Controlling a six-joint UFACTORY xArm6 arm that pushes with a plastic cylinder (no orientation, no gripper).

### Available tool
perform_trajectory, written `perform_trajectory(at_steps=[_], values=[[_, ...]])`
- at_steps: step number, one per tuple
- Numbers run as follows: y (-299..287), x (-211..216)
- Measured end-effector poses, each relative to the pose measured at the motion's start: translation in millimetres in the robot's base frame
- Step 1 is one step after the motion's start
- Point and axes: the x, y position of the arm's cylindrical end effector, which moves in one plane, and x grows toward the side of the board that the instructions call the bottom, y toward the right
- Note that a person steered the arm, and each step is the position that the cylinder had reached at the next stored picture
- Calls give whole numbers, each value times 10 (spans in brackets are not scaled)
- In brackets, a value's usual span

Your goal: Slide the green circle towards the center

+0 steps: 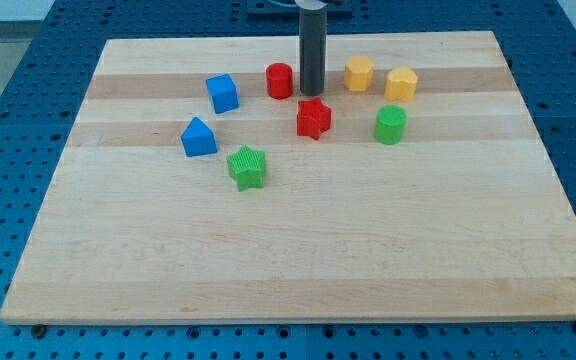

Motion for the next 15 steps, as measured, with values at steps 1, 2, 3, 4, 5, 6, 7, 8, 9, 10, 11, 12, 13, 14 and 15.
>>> perform_trajectory(at_steps=[1, 2, 3, 4, 5, 6, 7, 8, 9, 10, 11, 12, 13, 14, 15], values=[[6, 2], [70, 27], [289, 58], [485, 61], [683, 109], [928, 275], [999, 286], [999, 286], [1129, 359], [1209, 403], [1209, 455], [1190, 590], [1148, 630], [1114, 687], [1106, 750]])
